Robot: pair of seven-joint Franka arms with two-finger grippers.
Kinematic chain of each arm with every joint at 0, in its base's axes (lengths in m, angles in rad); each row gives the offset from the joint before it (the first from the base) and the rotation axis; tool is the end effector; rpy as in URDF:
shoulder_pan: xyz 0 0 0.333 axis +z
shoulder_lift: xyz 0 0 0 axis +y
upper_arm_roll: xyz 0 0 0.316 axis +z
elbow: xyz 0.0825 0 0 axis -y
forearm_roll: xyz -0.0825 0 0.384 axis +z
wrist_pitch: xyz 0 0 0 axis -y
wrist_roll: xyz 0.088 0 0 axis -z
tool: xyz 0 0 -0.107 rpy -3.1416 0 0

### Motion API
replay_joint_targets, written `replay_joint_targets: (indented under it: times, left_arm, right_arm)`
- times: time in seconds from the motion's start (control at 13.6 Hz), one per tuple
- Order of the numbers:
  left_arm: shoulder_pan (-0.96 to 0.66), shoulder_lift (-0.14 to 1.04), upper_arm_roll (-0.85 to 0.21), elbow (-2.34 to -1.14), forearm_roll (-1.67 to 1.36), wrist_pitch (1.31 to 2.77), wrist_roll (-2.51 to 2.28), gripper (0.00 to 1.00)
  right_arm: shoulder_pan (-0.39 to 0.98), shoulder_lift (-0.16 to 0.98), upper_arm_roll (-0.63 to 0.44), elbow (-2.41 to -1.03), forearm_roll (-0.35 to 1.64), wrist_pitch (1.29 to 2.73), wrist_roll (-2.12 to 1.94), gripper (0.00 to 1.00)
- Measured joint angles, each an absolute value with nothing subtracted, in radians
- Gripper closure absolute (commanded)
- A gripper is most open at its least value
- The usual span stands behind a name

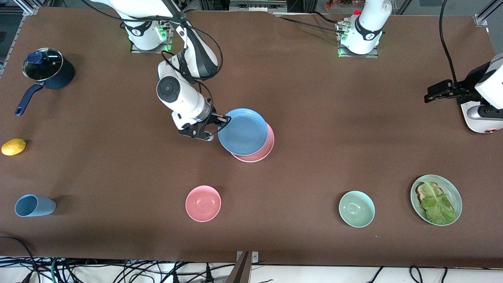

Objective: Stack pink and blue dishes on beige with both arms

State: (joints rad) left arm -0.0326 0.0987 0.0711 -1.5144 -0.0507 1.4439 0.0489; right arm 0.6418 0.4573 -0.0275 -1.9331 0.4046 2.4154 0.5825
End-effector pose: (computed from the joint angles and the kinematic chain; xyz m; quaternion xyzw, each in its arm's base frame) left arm 0.5689 0.0140 0.5855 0.9962 -0.0061 -0.0833 0.0255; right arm 0.5106 0.3637 0.2514 -0.9828 0.1315 0.0621 0.1142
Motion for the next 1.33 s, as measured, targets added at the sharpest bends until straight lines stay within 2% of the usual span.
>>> replay_joint_targets:
  times: [0.29,0.66,0.74,0.81,0.96,1.03,1.33]
  left_arm:
    - [-0.033,0.100,0.071,-1.510,-0.051,1.444,0.049,0.00]
    - [-0.033,0.101,0.071,-1.509,-0.051,1.444,0.049,0.00]
    - [-0.033,0.101,0.071,-1.509,-0.051,1.444,0.049,0.00]
    - [-0.033,0.101,0.071,-1.509,-0.051,1.444,0.049,0.00]
    - [-0.033,0.101,0.071,-1.509,-0.051,1.444,0.049,0.00]
    - [-0.033,0.102,0.071,-1.509,-0.051,1.444,0.049,0.00]
    - [-0.032,0.106,0.071,-1.509,-0.051,1.444,0.049,0.00]
  right_arm:
    - [0.665,0.498,-0.028,-1.924,0.405,2.481,0.582,1.00]
    - [0.672,0.513,-0.028,-1.920,0.405,2.487,0.581,1.00]
    - [0.674,0.518,-0.028,-1.918,0.405,2.491,0.581,0.98]
    - [0.675,0.521,-0.028,-1.915,0.405,2.492,0.581,0.59]
    - [0.675,0.526,-0.028,-1.908,0.405,2.492,0.581,0.32]
    - [0.675,0.528,-0.028,-1.907,0.405,2.492,0.581,0.01]
    - [0.676,0.526,-0.032,-1.890,0.404,2.492,0.579,0.00]
